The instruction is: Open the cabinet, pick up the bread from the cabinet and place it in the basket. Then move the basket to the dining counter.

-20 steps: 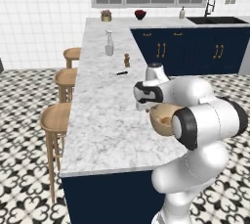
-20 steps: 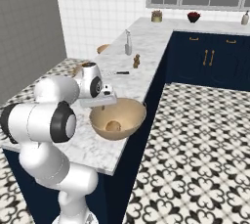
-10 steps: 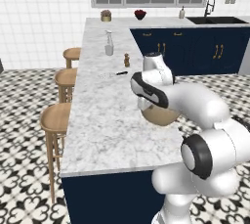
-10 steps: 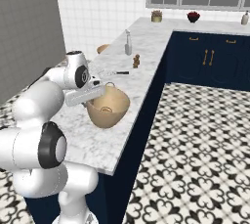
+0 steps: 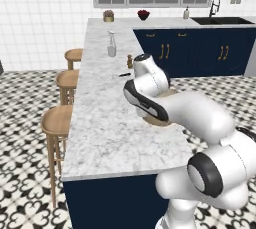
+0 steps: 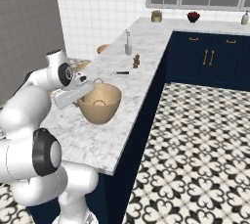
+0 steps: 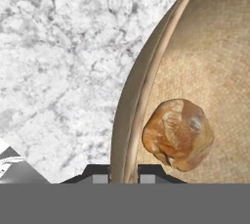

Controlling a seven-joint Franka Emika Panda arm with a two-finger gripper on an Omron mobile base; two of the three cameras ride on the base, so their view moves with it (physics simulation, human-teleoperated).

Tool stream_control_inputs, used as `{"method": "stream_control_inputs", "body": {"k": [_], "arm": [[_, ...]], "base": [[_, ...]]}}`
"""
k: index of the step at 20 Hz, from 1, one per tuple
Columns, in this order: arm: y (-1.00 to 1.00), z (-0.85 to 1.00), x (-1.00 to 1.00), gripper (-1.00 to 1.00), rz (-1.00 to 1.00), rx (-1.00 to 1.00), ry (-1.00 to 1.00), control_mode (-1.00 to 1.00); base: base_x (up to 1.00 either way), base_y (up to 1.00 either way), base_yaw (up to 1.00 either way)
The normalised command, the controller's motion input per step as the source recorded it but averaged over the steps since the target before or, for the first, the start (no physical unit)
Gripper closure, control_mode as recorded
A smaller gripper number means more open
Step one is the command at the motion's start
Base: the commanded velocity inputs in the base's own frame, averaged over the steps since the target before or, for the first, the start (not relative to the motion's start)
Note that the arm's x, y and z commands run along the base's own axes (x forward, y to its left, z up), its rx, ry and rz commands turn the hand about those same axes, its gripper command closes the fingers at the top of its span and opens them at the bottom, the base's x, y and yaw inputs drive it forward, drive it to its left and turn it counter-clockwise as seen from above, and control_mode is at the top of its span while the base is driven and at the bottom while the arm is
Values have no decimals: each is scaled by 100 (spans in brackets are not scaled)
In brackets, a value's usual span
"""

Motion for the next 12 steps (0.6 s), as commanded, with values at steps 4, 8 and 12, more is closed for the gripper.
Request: {"method": "stream_control_inputs", "body": {"k": [4, 8, 12], "arm": [[13, 0, -9, 100, 0, -4, -23, -100], [1, 0, -3, 100, -4, 0, -18, -100], [0, 0, 0, 100, 0, 0, 0, -100]], "base": [[0, 0, 0], [0, 0, 0], [0, 0, 0]]}}
